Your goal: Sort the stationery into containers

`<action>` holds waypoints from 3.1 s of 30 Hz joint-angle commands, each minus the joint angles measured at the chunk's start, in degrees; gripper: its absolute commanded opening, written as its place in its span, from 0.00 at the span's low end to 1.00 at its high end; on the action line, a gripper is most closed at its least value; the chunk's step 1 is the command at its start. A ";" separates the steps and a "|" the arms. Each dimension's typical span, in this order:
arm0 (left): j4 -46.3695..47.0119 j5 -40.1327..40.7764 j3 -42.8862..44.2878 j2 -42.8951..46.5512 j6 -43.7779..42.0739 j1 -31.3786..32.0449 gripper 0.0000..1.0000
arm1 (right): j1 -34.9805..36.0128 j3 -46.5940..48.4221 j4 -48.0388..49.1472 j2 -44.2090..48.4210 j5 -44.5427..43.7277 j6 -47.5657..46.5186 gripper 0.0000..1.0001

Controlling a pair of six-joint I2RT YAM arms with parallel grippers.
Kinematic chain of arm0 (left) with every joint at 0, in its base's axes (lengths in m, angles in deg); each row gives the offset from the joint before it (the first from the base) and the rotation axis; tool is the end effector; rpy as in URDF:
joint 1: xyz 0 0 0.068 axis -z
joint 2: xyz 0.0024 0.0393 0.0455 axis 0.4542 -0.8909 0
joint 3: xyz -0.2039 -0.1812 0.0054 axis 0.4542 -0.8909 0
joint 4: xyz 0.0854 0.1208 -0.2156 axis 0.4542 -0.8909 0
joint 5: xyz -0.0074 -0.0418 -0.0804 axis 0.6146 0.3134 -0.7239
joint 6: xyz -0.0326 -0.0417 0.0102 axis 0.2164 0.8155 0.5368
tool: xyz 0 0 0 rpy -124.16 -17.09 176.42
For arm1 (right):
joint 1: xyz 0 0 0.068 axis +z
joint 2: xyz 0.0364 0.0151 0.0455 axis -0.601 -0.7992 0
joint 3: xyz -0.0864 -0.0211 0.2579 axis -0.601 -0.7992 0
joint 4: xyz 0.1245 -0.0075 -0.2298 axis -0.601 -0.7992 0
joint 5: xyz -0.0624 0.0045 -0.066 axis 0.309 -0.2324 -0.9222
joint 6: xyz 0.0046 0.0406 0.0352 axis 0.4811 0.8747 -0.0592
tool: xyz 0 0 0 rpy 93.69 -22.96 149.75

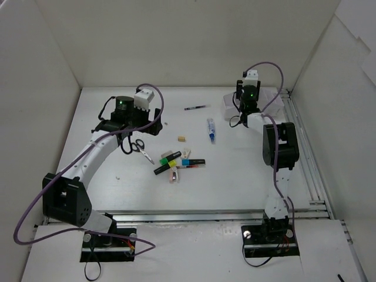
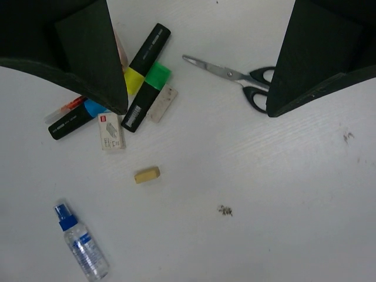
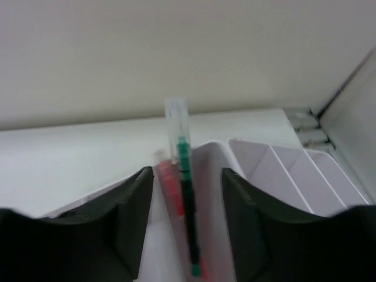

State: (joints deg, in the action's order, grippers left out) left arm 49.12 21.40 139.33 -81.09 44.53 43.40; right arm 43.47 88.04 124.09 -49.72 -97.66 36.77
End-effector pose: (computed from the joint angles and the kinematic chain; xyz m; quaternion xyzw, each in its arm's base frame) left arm 0.3146 -0.1036 0.3207 0.1553 0.8409 -0.2254 0.4668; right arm 0.5100 0.0482 0.2172 0.0221 0.6756 -0.1042 0.7295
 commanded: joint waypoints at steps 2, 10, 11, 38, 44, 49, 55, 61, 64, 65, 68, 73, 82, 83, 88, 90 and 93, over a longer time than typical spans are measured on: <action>0.97 -6.38 10.55 -4.73 -10.30 -0.47 1.00 | 0.07 -0.96 5.44 10.14 2.40 3.77 0.60; -2.38 -10.17 17.78 -7.66 -12.16 -1.00 1.00 | 1.03 -9.12 4.65 26.12 6.45 6.23 0.93; -1.24 -10.52 16.90 -6.35 -11.89 -1.00 1.00 | 1.38 -10.18 4.22 27.71 6.62 6.93 0.94; -4.75 -25.55 70.85 -55.19 -23.77 2.43 0.99 | 7.54 -25.66 -47.82 60.34 5.21 26.01 0.98; 0.95 -19.59 57.71 -45.66 -14.12 1.29 0.99 | 9.29 -12.59 -49.31 42.70 9.33 28.82 0.98; 7.21 -13.86 38.03 -32.37 -2.59 -2.58 0.99 | 11.06 12.67 -53.35 18.48 22.51 16.10 0.98; 4.31 -10.87 23.96 -20.49 8.49 -6.36 0.99 | 12.11 44.71 -64.42 -7.76 32.64 -3.50 0.98; 7.29 -11.93 14.09 -12.41 10.88 -7.50 0.99 | 13.51 66.00 -63.73 -24.03 32.28 0.48 0.98; 7.47 -11.22 12.06 -10.04 10.44 -7.50 0.99 | 13.34 61.46 -56.28 -24.40 32.20 7.08 0.98; 7.73 -11.13 11.45 -9.59 10.26 -7.50 1.00 | 13.34 60.05 -53.04 -24.39 32.64 9.37 0.98; 7.47 -10.87 9.95 -8.45 9.91 -7.50 0.99 | 13.08 60.46 -51.86 -26.06 34.40 13.34 0.98; 5.89 -9.38 8.81 -6.87 9.56 -7.50 0.99 | 11.67 59.77 -47.48 -26.77 38.26 20.88 0.98; 5.98 -5.69 5.73 -2.91 9.73 -7.50 1.00 | 10.26 55.55 -34.12 -30.36 43.01 44.35 0.98; 5.80 -5.16 5.38 -2.82 9.73 -7.50 0.99 | 10.52 56.08 -34.20 -30.98 42.66 45.25 0.98; 4.66 -3.84 4.77 -1.50 9.73 -7.50 0.99 | 10.44 51.43 -32.80 -29.76 39.32 50.60 0.98; 4.22 -2.87 4.59 -1.06 9.82 -7.50 1.00 | 10.26 47.40 -32.09 -27.74 39.50 51.05 0.98; 3.69 -2.08 4.15 -0.10 9.73 -7.50 0.99 | 10.52 39.14 -30.77 -23.00 38.36 50.71 0.98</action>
State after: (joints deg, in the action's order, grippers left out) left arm 52.09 17.73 143.28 -84.93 53.93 35.90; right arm 53.52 133.17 93.34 -78.60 -57.97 84.66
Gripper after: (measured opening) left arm 0.996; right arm 0.979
